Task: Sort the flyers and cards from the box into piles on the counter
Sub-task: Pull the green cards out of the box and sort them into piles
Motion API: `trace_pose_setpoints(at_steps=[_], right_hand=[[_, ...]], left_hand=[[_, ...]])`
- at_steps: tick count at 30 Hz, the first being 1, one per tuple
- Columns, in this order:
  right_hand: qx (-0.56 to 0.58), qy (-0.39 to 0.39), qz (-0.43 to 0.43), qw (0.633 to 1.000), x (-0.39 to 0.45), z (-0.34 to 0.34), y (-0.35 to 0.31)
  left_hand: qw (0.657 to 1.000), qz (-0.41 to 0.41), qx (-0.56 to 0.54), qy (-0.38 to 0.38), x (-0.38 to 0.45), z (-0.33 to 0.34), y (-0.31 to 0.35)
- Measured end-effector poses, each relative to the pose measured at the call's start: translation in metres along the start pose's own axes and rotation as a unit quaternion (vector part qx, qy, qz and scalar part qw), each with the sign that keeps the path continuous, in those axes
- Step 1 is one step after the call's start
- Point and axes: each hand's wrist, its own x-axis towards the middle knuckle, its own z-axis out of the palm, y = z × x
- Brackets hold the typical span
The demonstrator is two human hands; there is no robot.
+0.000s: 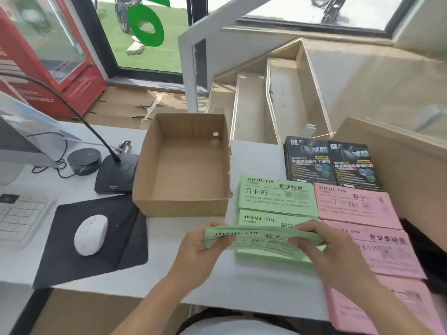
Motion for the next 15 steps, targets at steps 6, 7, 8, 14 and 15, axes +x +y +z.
trace_pose_setpoints(at_steps=[6,7,8,14,15], right_hand=[[-0.026,-0.022,0.078,0.996,-0.052,-0.003,0.063],[-0.026,-0.038,0.087,0.995,-0.056,-0.002,0.071],[-0.026,-0.048,0.089,0.995,-0.06,0.0,0.077],[-0.036,-0.014,0.099,0.994,-0.065,0.006,0.092],[-0.039,-0.007,0.101,0.994,-0.064,0.006,0.09]], left_hand=[[0.994,-0.085,0.052,-0.039,-0.033,0.032,-0.029],[0.993,-0.091,0.055,-0.041,-0.037,0.034,-0.032],[0.993,-0.095,0.056,-0.041,-0.04,0.036,-0.035],[0.992,-0.106,0.064,-0.011,-0.046,0.048,-0.042],[0.993,-0.104,0.064,0.004,-0.046,0.051,-0.04]])
